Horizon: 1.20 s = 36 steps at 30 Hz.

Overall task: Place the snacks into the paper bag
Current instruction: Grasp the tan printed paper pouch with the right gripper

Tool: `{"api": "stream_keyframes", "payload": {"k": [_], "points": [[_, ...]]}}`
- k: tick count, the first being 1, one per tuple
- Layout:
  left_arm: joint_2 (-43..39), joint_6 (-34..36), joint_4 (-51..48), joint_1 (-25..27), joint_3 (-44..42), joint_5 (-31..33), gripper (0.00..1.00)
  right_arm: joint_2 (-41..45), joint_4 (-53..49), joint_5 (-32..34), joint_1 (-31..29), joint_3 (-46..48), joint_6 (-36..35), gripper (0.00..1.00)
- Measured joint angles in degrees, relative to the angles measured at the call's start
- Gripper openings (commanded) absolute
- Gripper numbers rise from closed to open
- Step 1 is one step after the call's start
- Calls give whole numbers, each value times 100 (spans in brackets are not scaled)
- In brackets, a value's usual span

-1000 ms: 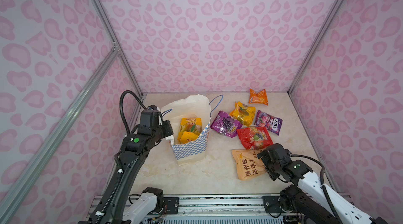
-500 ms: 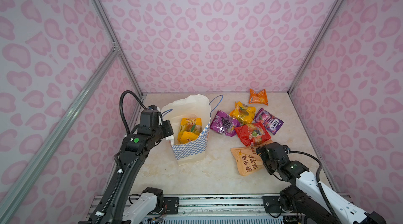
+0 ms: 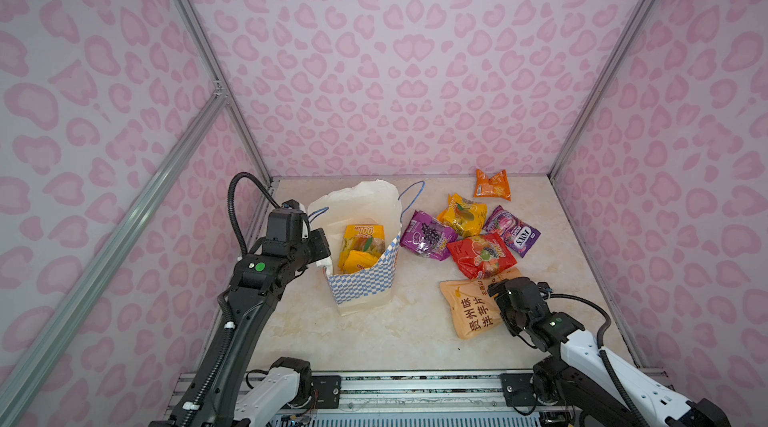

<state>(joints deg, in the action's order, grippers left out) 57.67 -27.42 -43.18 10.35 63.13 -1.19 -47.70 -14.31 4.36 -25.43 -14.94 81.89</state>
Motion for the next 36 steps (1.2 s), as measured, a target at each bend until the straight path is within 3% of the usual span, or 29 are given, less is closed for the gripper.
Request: {"api": "stream_keyframes", "payload": {"k": [7,13,18,28,36], "points": [[20,0,2,-13,0,-11,3,-201,1154,-131,-9,302,-72,81],[28,0,7,-33,-2,-33,3,107,1047,-94,-15,234,-199,66],[28,0,7,-55,-2,-50,3,356,726,-4,31,273,-157,45],[28,0,42,-63,-22,-76,3,557,334,15,348,306,28,33],[28,0,42,-83,-24,-96,3,614,-337,114,323,-623,-612,23]]}}
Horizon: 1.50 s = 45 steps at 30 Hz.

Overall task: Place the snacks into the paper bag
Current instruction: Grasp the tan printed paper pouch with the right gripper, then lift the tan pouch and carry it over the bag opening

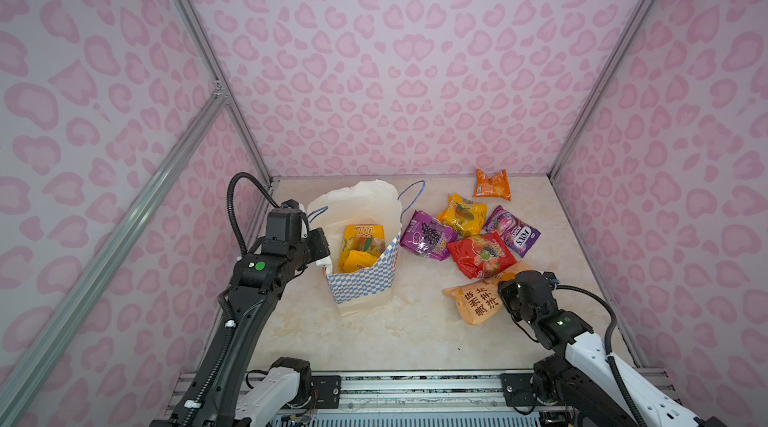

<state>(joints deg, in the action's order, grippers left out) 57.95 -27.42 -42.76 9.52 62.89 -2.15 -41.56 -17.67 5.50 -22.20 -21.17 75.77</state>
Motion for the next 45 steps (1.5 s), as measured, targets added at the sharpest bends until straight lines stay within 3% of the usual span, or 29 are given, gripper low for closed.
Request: {"api": "stream_keyframes", "payload": {"k": [9,20,34,40,45], "points": [[-4,2,2,-7,0,-42,3,240,-946,673,-485,-1491,-992,21],[-63,2,2,-15,-4,-96,3,-728,-1338,866,-887,-3856,-2774,18],[-81,7,15,-66,-31,-155,3,-3648,-931,907,-2594,-8356,-4913,18],[-74,44,55,-83,-39,-256,3,-5228,-1056,501,-2990,-10065,-5388,17],[-74,48,68,-92,-39,-299,4,-6210,-1316,221,-3139,-10808,-5530,16]]}}
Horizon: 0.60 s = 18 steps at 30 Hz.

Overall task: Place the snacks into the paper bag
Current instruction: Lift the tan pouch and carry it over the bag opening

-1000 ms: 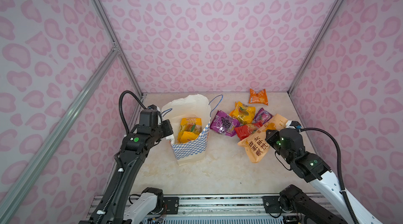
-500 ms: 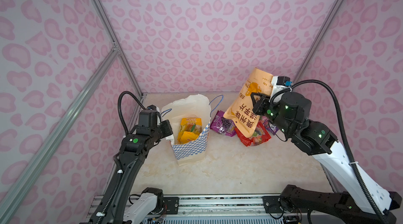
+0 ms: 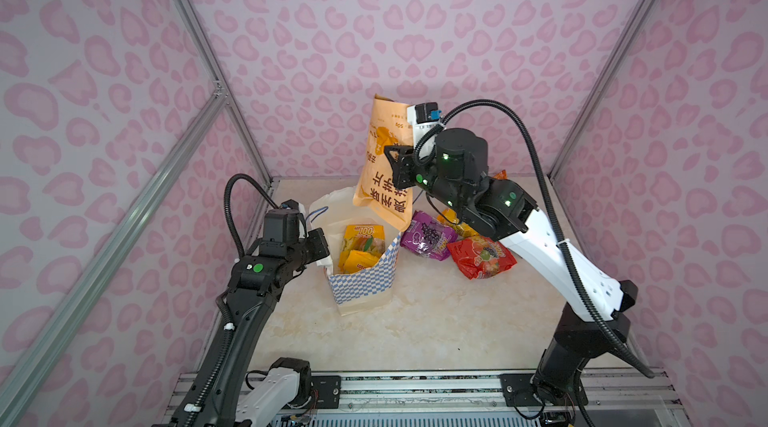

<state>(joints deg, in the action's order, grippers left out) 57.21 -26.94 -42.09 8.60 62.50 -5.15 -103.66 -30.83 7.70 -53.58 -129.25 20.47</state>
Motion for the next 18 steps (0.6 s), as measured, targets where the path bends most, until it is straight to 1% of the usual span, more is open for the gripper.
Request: {"api": "stream_keyframes", "payload": {"k": [7,14,18], "points": [[35,0,17,-26,0,-48,4,-693,-531,-245,-243,-144,-31,14],[52,0,33,-66,-2,-87,4,-831,-933,-424,-402,299,-9,12],[74,-2,59,-81,-4,-90,4,-896,-1189,-466,-402,319,31,12]]}}
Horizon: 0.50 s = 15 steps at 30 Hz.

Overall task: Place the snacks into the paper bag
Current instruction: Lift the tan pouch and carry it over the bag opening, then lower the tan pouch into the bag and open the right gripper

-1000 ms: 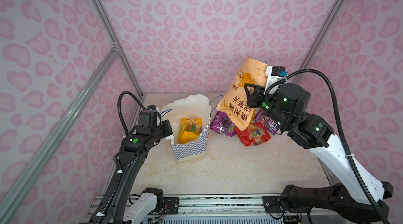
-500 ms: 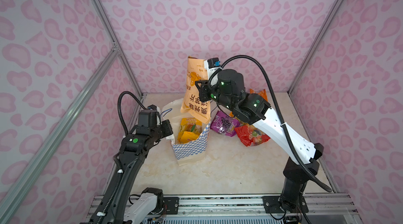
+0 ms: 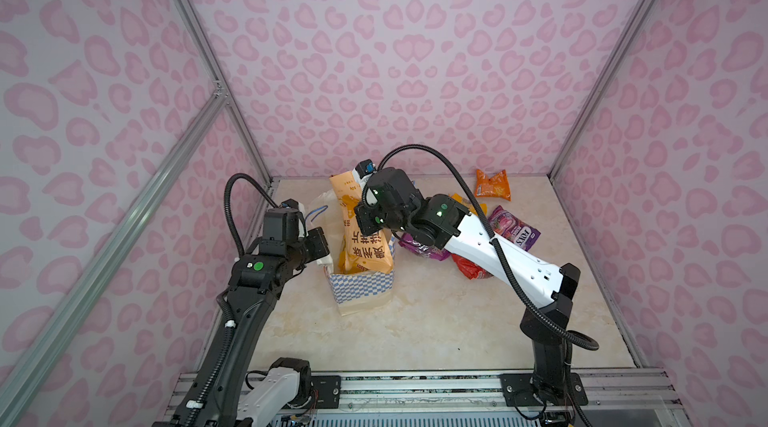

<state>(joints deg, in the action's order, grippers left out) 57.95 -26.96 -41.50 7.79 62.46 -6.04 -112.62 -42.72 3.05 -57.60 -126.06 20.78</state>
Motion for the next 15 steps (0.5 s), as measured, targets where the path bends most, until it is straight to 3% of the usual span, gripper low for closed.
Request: {"api": "stream_keyframes", "payload": {"k": [7,15], "points": [[2,0,42,-20,-7,-24,4,-243,-380,-37,2,-61,149,10],[22,0,42,-24,-9,-101,4,-1300,-1246,-280,-2,-1467,258,10]]}}
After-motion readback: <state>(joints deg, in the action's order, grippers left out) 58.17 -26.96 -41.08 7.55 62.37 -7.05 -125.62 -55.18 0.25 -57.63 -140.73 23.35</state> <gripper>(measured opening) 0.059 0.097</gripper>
